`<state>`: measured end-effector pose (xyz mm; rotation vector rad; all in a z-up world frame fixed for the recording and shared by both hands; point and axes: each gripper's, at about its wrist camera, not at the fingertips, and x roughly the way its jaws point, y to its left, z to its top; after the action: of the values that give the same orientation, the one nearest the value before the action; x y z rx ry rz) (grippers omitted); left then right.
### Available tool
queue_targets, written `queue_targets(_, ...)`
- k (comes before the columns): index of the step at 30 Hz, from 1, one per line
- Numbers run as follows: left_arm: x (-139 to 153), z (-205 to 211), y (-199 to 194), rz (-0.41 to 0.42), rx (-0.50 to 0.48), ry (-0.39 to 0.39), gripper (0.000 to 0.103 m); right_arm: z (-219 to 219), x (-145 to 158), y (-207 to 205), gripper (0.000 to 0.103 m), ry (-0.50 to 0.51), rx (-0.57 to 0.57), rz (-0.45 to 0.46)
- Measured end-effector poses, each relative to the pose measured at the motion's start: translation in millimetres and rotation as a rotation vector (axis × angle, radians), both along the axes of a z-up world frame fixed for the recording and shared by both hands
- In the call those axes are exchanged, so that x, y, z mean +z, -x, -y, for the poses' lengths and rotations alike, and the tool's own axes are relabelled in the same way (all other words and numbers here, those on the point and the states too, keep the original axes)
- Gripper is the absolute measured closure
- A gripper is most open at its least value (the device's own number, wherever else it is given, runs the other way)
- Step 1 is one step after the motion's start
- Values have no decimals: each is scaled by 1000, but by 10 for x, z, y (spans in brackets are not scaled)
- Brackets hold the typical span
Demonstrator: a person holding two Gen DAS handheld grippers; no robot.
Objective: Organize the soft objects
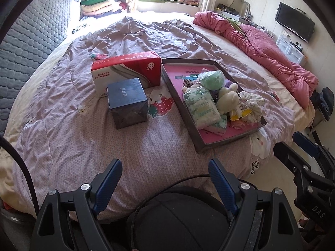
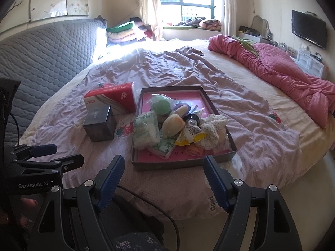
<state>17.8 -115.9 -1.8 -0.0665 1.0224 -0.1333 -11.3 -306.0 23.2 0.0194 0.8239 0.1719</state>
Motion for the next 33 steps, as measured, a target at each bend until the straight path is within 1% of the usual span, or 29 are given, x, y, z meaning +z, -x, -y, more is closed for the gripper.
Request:
queue_targets(17,-10,114,45,-2,-8,-54,19,85,-57,6,24,-24,-10,-5)
queue_targets(23,-20,158,40,-1,-20,-61,19,77,-65,3,24,-23,-11,-8)
queue_targets(33,-42,153,28,-8,-13,-65,19,86,-84,2,24,-23,-13,-12)
